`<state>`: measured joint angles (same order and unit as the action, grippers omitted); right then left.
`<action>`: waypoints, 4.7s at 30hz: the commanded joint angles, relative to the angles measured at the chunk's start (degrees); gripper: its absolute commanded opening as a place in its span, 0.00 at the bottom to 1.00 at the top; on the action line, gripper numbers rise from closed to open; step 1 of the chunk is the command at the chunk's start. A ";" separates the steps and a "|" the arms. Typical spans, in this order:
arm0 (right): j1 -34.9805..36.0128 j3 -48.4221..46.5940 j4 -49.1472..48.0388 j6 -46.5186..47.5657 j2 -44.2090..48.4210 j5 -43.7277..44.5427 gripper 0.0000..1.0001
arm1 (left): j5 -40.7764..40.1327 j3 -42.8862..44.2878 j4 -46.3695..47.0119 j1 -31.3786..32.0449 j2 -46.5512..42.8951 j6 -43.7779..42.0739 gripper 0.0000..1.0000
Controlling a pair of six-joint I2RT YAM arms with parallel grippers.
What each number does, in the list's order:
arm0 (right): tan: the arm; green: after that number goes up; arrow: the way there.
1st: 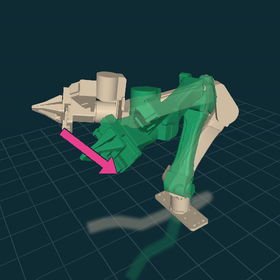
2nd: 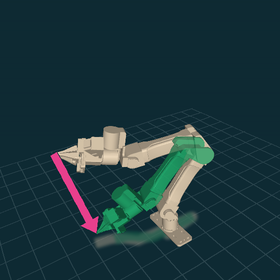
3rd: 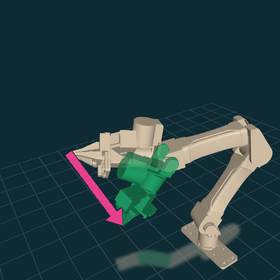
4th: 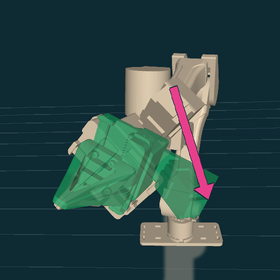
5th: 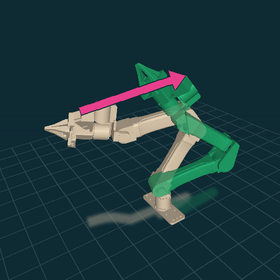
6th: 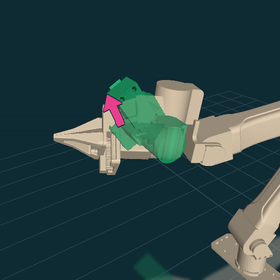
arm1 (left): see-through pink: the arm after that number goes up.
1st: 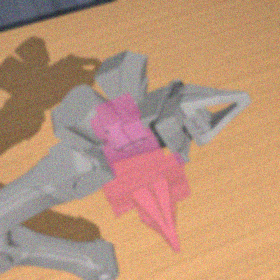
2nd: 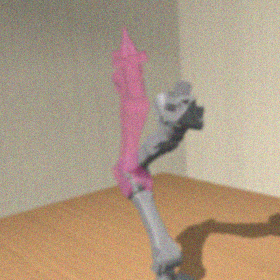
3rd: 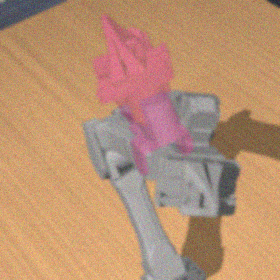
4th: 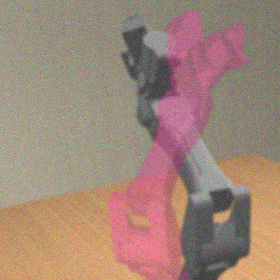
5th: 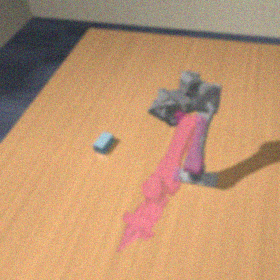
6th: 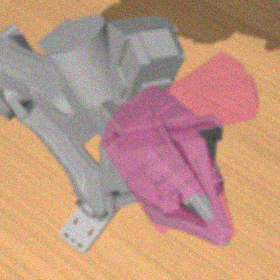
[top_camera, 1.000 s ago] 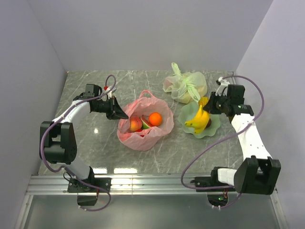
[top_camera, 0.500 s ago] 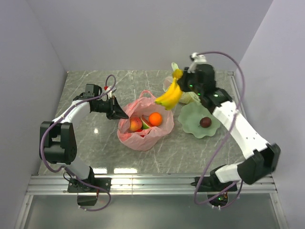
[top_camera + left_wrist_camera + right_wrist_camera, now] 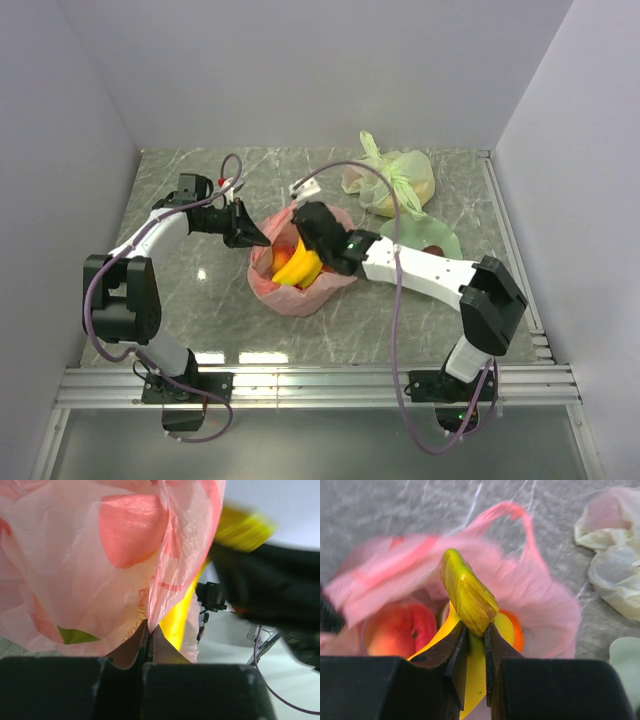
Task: Place the fake fruits into the plastic bag and tie a complex knot
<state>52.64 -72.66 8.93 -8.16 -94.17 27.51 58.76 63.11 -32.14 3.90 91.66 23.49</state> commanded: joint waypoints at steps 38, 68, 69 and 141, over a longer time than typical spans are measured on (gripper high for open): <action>-17.46 -1.17 24.17 7.64 17.52 -44.89 0.91 | 1.36 1.05 0.32 -3.64 -1.30 -1.86 0.02; -49.39 10.79 25.88 22.41 3.57 -28.03 0.88 | 0.39 1.84 -2.05 -3.64 -0.34 -3.88 0.01; -49.56 10.61 25.79 22.14 2.86 -28.73 0.88 | 0.48 1.84 -2.05 -3.64 -0.25 -3.89 0.01; -16.24 -10.74 13.13 11.77 1.46 -34.96 0.97 | 3.38 7.46 -6.79 -3.81 5.02 -9.24 0.15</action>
<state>42.15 -83.85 24.91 4.10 -93.17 -5.28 60.80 67.88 -37.26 0.27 96.90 17.78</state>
